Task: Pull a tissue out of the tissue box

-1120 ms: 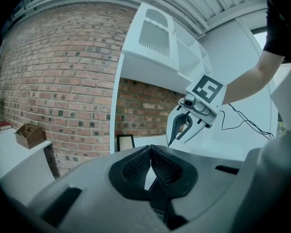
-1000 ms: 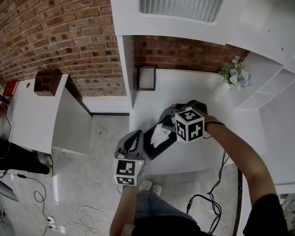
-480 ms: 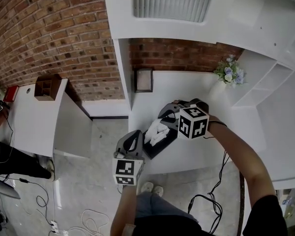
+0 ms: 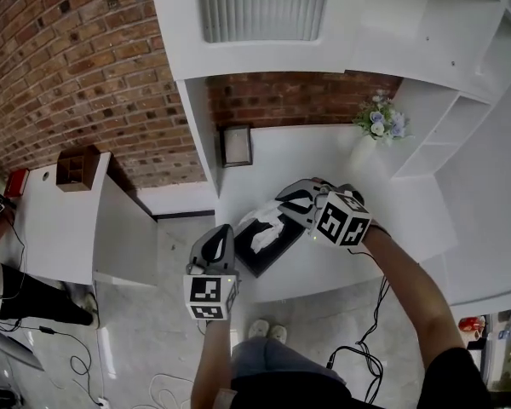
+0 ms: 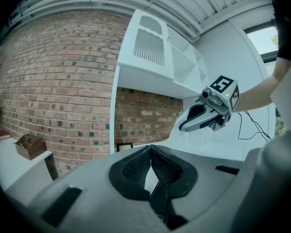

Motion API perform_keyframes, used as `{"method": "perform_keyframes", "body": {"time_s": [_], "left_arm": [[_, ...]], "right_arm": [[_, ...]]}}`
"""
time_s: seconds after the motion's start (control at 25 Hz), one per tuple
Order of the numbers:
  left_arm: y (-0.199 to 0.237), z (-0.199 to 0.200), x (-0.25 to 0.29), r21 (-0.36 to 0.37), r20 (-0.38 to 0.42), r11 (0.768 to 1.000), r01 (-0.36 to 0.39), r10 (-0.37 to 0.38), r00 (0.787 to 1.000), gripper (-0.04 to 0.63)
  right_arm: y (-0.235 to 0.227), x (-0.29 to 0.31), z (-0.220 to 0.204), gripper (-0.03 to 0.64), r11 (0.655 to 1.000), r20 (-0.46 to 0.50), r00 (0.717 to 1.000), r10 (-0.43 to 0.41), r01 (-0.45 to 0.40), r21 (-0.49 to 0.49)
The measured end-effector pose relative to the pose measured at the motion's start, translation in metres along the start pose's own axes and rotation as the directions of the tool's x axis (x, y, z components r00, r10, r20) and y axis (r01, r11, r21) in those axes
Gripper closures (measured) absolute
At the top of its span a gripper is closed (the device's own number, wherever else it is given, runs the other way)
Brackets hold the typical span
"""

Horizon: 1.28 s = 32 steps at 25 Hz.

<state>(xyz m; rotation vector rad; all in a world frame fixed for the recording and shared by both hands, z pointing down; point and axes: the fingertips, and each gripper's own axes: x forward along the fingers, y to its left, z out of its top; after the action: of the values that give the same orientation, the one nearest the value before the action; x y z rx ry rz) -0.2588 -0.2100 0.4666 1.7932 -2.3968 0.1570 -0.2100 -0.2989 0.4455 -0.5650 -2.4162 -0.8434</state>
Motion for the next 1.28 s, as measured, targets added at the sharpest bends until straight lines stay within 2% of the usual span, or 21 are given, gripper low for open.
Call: {"method": "perform_keyframes", "body": {"time_s": [0.12, 0.2, 0.32, 0.44, 0.6, 0.76, 1.08, 1.2, 1.28], "left_arm": [[-0.002, 0.004, -0.002, 0.008, 0.004, 1.000, -0.001, 0.001, 1.000, 0.588], [-0.003, 0.008, -0.002, 0.013, 0.007, 1.000, 0.001, -0.001, 1.000, 0.588], [-0.006, 0.016, 0.000, 0.026, 0.018, 1.000, 0.009, -0.009, 1.000, 0.588], [-0.013, 0.024, 0.002, 0.038, 0.029, 0.999, 0.019, -0.020, 0.999, 0.588], [-0.023, 0.035, 0.006, 0.052, 0.048, 0.998, 0.034, -0.036, 0.998, 0.588], [-0.031, 0.050, 0.009, 0.066, 0.077, 0.996, 0.053, -0.058, 0.995, 0.588], [-0.050, 0.081, 0.015, 0.098, 0.139, 0.991, 0.090, -0.103, 0.985, 0.588], [-0.057, 0.089, 0.018, 0.107, 0.154, 0.989, 0.105, -0.121, 0.981, 0.588], [-0.061, 0.093, 0.019, 0.111, 0.164, 0.987, 0.116, -0.133, 0.977, 0.588]], "right_arm": [[-0.007, -0.023, 0.001, 0.617, 0.988, 0.072, 0.989, -0.129, 0.122, 0.094], [-0.008, -0.038, -0.001, 0.617, 0.967, 0.108, 0.971, -0.212, 0.192, 0.169], [-0.008, -0.062, -0.005, 0.617, 0.920, 0.145, 0.934, -0.328, 0.281, 0.273], [-0.007, -0.088, -0.008, 0.617, 0.861, 0.177, 0.883, -0.435, 0.351, 0.367], [-0.009, -0.127, -0.013, 0.617, 0.753, 0.211, 0.784, -0.584, 0.426, 0.501], [-0.009, -0.169, -0.018, 0.617, 0.625, 0.228, 0.656, -0.720, 0.469, 0.625], [-0.005, -0.241, -0.030, 0.617, 0.418, 0.198, 0.431, -0.881, 0.512, 0.750], [-0.002, -0.257, -0.038, 0.617, 0.350, 0.168, 0.366, -0.915, 0.516, 0.782], [0.001, -0.261, -0.043, 0.617, 0.322, 0.145, 0.349, -0.926, 0.527, 0.787]]}}
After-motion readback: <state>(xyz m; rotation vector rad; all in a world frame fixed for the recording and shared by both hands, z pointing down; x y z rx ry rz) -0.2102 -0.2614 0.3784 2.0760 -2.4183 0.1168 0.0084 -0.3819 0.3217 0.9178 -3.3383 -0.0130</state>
